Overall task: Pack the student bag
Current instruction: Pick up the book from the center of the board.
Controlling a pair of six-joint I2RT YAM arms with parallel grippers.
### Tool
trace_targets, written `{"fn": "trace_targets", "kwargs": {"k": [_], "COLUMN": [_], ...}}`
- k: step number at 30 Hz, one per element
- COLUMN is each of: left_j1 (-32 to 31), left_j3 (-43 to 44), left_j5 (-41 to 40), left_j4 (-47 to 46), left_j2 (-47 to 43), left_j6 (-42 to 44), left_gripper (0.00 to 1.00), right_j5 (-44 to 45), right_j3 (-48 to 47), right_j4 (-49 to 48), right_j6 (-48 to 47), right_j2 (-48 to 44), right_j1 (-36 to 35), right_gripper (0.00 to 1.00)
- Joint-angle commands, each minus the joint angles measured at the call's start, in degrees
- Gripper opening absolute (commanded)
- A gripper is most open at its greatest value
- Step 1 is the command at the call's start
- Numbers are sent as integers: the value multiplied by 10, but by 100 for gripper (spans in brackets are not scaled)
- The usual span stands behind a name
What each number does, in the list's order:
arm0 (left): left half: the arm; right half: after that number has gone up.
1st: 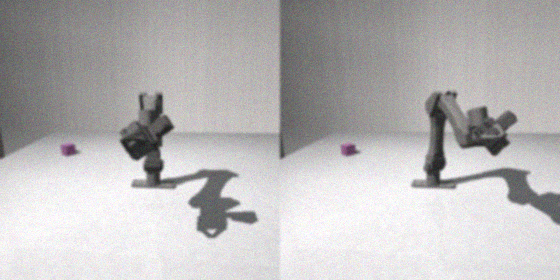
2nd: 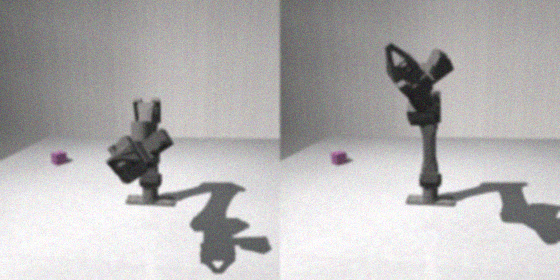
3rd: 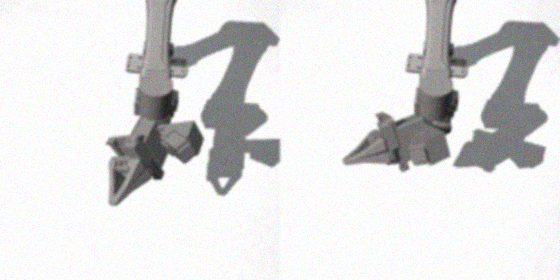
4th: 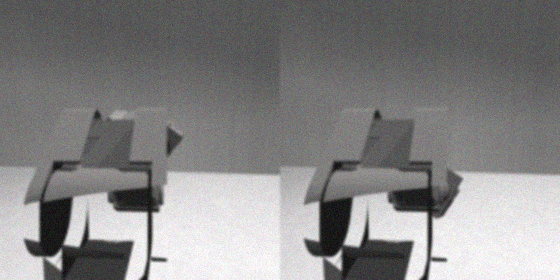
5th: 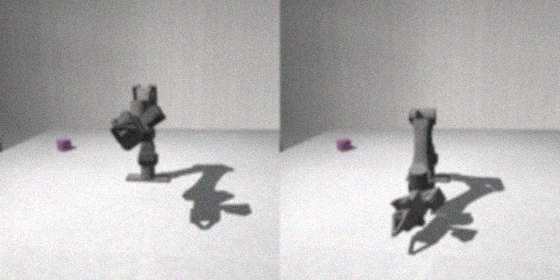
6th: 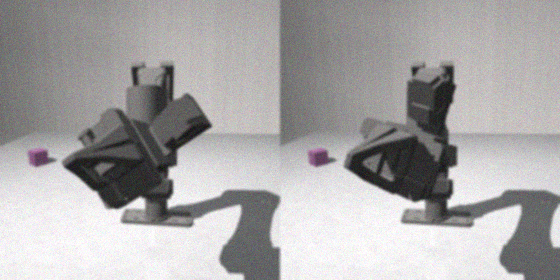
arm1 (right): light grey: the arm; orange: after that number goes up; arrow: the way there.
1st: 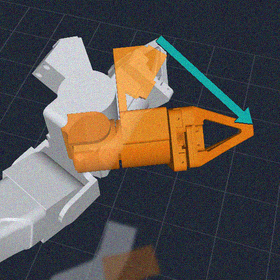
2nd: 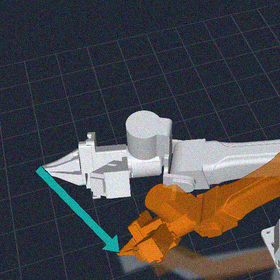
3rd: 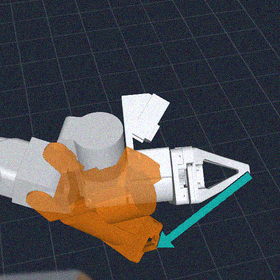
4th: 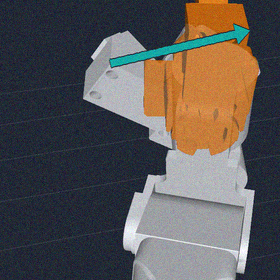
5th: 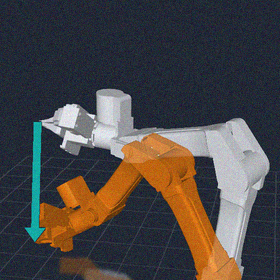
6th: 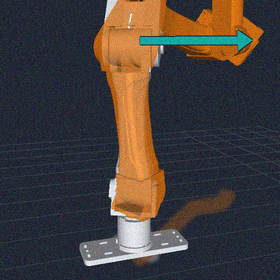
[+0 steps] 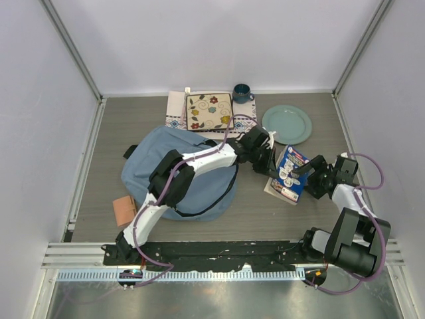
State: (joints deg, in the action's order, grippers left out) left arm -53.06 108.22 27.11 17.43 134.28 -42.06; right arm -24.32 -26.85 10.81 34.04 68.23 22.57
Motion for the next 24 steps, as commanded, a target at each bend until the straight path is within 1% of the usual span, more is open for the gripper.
{"fn": "trace_targets", "kwargs": {"k": [1,5,10,12,15,17,18,19,20,21,24], "left_j1": [11,42,60,63,66,68,68,69,68,68,70], "left_j3": [-27,-52,-79,-91,-101,-108,-117,-122,-129,-138,-152], "left_j5": [-8,5,17,20,38,49,54,66,72,73,93], "left_j4": [-16,-31,-42,-50,-63,-74,-88,-98,-108,-127,-155], "left_j2": [-98,-157,-205,-226,-243,-251,-260,-265,-270,-275,-292], "left_j6": [44,44,49,49,49,44,42,36,33,31,19], "left_gripper": [0,0,0,0,0,0,0,0,0,0,0], "right_j5": [-104,-119,-140,-162,-209,-233,-251,-259,-264,-267,-267], "right_j3": [-31,-42,-39,-36,-29,-20,-7,0,6,14,14], "right_j4": [3,6,-15,-27,-70,-134,-158,-203,-225,-239,-244], "right_j6": [2,13,26,40,76,105,143,162,180,197,197], "right_j2": [-42,-52,-77,-84,-95,-103,-104,-105,-107,-107,-107], "right_j1": [-10,-10,-10,-10,-10,-10,-10,-10,-10,-10,-10], "right_gripper": [90,91,91,91,91,90,90,91,91,91,91]}}
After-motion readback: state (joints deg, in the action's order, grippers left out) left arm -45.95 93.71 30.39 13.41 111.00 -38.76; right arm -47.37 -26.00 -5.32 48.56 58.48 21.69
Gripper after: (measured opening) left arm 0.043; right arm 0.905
